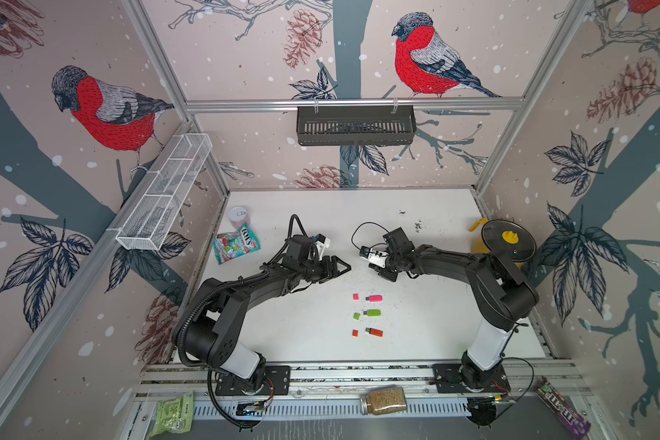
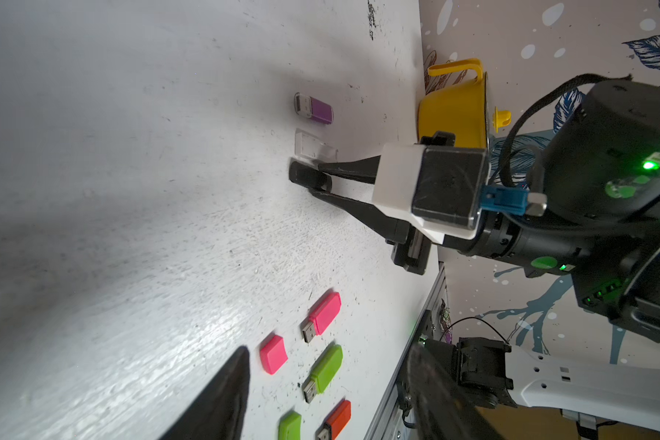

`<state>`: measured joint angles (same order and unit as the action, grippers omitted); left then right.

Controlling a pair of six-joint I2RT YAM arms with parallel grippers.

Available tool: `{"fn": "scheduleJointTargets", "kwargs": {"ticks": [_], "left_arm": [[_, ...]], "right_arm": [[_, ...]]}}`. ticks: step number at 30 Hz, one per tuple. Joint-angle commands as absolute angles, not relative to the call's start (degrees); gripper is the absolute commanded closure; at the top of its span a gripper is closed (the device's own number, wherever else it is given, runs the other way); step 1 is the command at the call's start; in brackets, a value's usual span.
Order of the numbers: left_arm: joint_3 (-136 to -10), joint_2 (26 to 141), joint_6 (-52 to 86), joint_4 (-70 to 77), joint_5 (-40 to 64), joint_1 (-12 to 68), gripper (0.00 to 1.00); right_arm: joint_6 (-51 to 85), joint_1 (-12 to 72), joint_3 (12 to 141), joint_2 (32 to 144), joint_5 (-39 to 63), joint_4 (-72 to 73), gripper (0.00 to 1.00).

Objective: Close the usb drive cover
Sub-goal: Place the USB drive at the center of the board.

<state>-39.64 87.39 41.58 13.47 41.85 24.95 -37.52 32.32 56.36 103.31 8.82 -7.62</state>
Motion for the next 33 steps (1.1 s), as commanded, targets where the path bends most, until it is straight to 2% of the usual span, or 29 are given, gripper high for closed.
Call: {"fn": "scheduleJointTargets", "kwargs": {"ticks": [1,22,25,29,33], "left_arm": [[-39.22,86.59,41.17,14.94,41.49,24.79,0.35],[-38.58,85.78,41.42,15.23,41.57,24.79,0.35],[-38.47,85.65,41.40,15.36,41.57,24.79,0.35],[-38.47,85.28,41.51,15.20,41.53,24.79,0.35],[-38.35,84.75,41.48,14.76,41.31,24.79,0.35]], "right_arm": [[-37.74,32.45,56.08,103.21,7.47,-11.66,0.75],[-41.46,31.55,54.16,102.13,8.40,-15.30,0.79],[-41.26,31.56,54.16,102.06,8.61,-15.20,0.76],[-41.18,31.56,54.90,101.83,9.95,-15.71,0.64],[-41.06,31.45,55.42,100.97,11.26,-15.70,0.62]]}}
